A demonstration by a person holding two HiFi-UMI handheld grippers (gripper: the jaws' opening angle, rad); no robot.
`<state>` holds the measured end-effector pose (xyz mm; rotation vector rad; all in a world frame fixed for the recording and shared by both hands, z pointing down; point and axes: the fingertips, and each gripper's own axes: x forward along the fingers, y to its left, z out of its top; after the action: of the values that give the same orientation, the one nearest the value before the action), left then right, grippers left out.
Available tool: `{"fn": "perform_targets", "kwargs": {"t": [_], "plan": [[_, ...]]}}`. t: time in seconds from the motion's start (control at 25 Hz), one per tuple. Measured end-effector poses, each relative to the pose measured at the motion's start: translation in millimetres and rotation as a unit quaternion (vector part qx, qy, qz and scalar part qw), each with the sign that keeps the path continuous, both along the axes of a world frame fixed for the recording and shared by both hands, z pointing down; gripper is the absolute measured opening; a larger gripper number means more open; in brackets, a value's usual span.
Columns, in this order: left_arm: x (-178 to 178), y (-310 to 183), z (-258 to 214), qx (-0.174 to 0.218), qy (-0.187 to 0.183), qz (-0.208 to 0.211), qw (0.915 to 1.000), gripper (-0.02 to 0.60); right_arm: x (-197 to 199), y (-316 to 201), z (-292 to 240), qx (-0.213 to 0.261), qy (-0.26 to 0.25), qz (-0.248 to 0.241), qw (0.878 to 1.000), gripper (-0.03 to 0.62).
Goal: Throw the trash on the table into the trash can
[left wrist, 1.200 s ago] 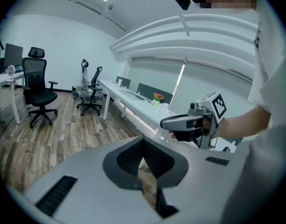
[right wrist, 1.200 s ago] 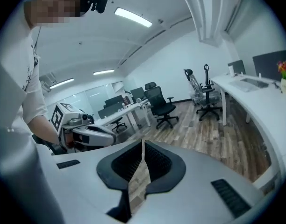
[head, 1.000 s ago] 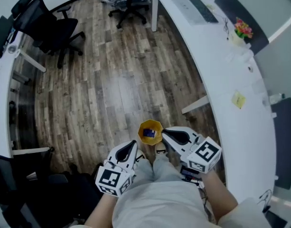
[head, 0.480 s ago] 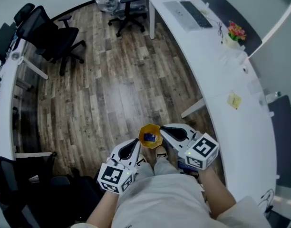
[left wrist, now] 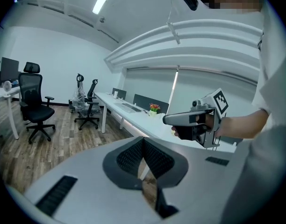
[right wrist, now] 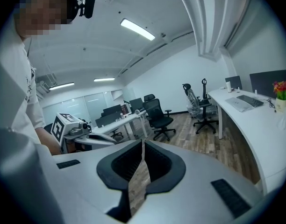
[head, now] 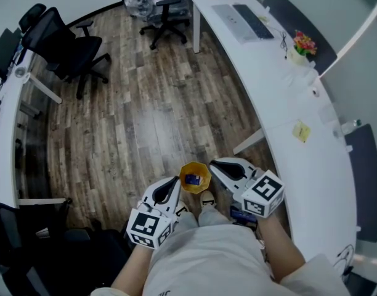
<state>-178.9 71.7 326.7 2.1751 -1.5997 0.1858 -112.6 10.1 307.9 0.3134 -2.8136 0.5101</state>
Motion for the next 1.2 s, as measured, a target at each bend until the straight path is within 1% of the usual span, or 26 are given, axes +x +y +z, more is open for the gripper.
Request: {"fn": "perform_targets", "kwargs": {"t": [0.2, 0.36, 0.52, 0.68, 0.76, 0.84, 0.88, 1.08, 1.2], "plan": [[-7, 4, -1, -0.001, -0.008, 0.012, 0.9999, 0.0, 5, 0, 1, -0.005, -0.004, 0.027, 1.0, 0.041], [-6, 8, 2, 0.004, -0.005, 0.041, 0.9991, 0.0, 24, -7, 3, -0.003, 0.002, 0.079, 0.997, 0.043], [12, -2, 11, -0.001, 0.0, 0.075, 0.9972, 0.0, 73, -25, 11, 0.001, 0.023, 0.141, 0.99, 0.043], [40, -21, 13, -0.009, 0.002, 0.111, 0.9938, 0.0, 128, -50, 23, 0.006, 0.049, 0.199, 0.979, 0.043], [53, -36, 11, -0.013, 0.004, 0.121, 0.9925, 0.0, 157, -67, 31, 0.009, 0.06, 0.225, 0.973, 0.043], [64, -55, 8, -0.013, 0.001, 0.127, 0.9919, 0.0, 188, -91, 39, 0.012, 0.069, 0.257, 0.964, 0.043], [69, -67, 6, -0.013, -0.002, 0.128, 0.9917, 0.0, 206, -106, 44, 0.014, 0.077, 0.278, 0.957, 0.043], [102, -121, 4, -0.018, -0.013, 0.135, 0.9906, 0.0, 304, -170, 78, 0.009, 0.127, 0.383, 0.915, 0.043], [120, -152, 5, -0.023, -0.009, 0.138, 0.9901, 0.0, 350, -200, 91, 0.014, 0.153, 0.421, 0.894, 0.043]]}}
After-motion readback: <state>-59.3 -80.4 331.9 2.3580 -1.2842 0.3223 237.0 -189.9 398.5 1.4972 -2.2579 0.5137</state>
